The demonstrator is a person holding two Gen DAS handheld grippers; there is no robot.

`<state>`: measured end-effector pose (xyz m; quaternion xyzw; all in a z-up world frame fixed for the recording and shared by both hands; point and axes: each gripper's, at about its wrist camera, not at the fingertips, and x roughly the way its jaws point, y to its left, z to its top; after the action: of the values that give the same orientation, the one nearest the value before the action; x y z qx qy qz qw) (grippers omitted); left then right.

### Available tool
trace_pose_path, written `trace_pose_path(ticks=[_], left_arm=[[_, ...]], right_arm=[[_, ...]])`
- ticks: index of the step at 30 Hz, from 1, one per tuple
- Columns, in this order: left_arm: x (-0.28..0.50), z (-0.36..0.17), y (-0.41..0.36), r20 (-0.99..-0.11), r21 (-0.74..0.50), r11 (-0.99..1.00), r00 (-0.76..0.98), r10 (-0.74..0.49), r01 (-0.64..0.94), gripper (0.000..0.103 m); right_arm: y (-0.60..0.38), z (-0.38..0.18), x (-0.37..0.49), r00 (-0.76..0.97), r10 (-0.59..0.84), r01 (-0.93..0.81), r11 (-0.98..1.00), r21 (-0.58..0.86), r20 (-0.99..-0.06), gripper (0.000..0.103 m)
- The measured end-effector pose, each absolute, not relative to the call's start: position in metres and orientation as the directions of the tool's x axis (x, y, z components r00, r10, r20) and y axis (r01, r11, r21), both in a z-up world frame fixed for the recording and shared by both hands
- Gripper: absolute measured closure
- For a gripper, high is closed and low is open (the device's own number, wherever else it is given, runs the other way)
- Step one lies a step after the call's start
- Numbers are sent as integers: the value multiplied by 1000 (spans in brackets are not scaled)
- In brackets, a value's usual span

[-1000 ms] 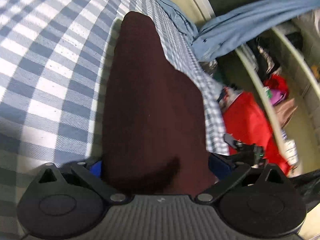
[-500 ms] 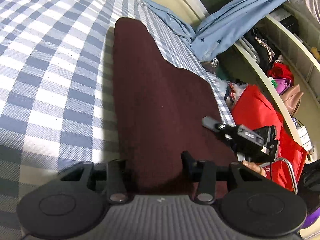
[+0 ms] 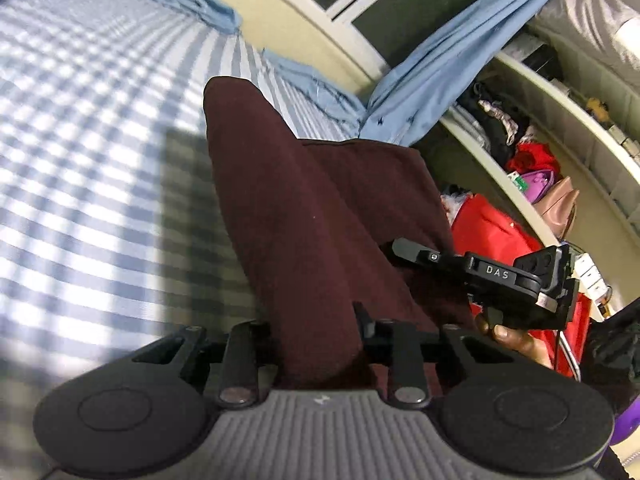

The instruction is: Fold small clothes

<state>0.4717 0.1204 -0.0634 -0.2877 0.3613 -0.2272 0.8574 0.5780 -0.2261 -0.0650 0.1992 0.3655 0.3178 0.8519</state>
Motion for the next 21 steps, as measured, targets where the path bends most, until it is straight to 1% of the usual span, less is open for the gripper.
trace_pose_path(ticks=[4, 8, 12, 15, 17, 18, 19, 20, 21], left_arm=[[434, -38, 170, -500, -618, 765, 663, -558, 178, 73], [406, -36, 219, -515, -611, 778, 672, -531, 146, 73], [389, -52, 255, -531, -614, 776, 651, -541, 144, 73], [387, -76, 271, -544, -630, 766, 630, -554, 129, 73], [385, -93, 274, -571, -624, 773, 610, -550, 113, 71], [382, -102, 276, -591, -614, 783, 600, -539, 99, 64], [378, -110, 278, -604, -608, 790, 597, -528, 84, 54], [371, -114, 284, -595, -624, 778, 601, -534, 73, 54], [366, -114, 288, -579, -643, 762, 602, -550, 77, 51]], right_arm=[[-177, -48, 554, 523, 718, -418, 686, 596, -459, 79], [-124, -47, 537, 504, 746, -424, 653, 627, -436, 79], [-82, -62, 518, 482, 765, -414, 628, 658, -427, 79], [-68, -84, 505, 479, 771, -391, 616, 684, -420, 79], [-63, -106, 503, 467, 771, -352, 612, 708, -433, 78], [-62, -115, 503, 456, 768, -331, 615, 715, -450, 75], [-60, -126, 503, 438, 755, -301, 635, 712, -488, 70], [-61, -133, 502, 432, 728, -268, 667, 695, -532, 52], [-65, -137, 500, 431, 725, -248, 668, 701, -538, 44]])
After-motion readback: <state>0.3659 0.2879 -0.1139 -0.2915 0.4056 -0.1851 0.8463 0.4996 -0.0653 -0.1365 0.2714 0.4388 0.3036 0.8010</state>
